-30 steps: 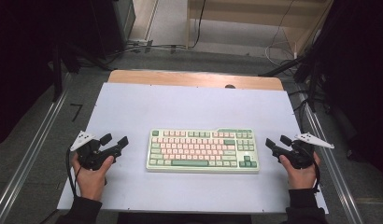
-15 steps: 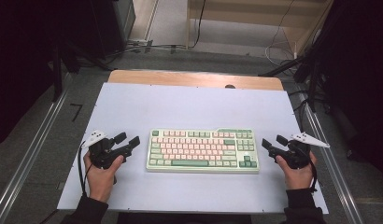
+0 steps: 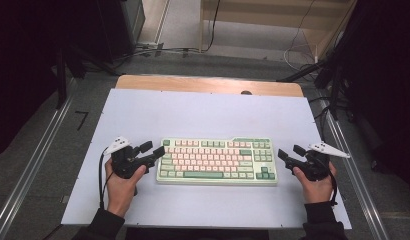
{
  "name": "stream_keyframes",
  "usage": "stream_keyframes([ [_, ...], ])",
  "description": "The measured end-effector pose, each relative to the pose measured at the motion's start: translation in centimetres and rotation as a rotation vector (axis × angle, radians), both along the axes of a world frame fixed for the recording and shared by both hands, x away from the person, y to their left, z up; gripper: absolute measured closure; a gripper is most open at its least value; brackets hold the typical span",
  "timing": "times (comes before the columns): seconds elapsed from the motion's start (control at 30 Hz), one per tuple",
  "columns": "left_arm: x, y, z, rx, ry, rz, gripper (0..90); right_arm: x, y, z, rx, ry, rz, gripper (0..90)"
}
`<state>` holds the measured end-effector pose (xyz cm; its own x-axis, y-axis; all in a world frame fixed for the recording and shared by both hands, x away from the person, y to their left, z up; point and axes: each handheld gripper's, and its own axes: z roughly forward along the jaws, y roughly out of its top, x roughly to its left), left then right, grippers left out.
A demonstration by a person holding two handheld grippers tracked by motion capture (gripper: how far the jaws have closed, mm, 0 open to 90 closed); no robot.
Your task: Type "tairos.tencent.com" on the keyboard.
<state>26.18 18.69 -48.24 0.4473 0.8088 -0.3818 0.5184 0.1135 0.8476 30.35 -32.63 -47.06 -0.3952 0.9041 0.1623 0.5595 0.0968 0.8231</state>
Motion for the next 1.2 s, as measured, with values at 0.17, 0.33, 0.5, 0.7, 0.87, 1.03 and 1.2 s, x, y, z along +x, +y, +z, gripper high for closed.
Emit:
stream_keyframes([
  [0.17, 0.5, -2.2, -0.1, 0.027, 0.005, -0.045, 44.0, 0.0, 0.2, -0.1, -0.002, 0.004, 0.007, 28.6],
  [0.33, 1.0, -3.8, 0.1, 0.054, 0.019, -0.076, 56.4, 0.1, 0.2, -0.2, -0.002, 0.009, 0.01, 28.8],
  [0.5, 1.8, -4.9, 0.0, 0.053, 0.076, -0.108, 72.3, 0.1, 0.2, -0.2, 0.002, 0.012, 0.011, 28.9],
  [0.7, 2.3, -6.5, -0.1, 0.088, 0.098, -0.167, 86.7, 0.1, 0.3, -0.3, 0.001, 0.015, 0.015, 29.1],
  [0.87, 2.8, -8.1, 0.0, 0.122, 0.11, -0.208, 90.0, 0.1, 0.5, -0.3, -0.002, 0.015, 0.021, 29.1],
  [1.03, 3.3, -9.7, -0.3, 0.17, 0.134, -0.234, 90.0, 0.1, 0.5, -0.3, 0.0, 0.016, 0.026, 29.2],
  [1.2, 3.6, -10.5, -0.4, 0.227, 0.153, -0.23, 90.0, 0.1, 0.5, -0.3, 0.002, 0.016, 0.029, 29.1],
])
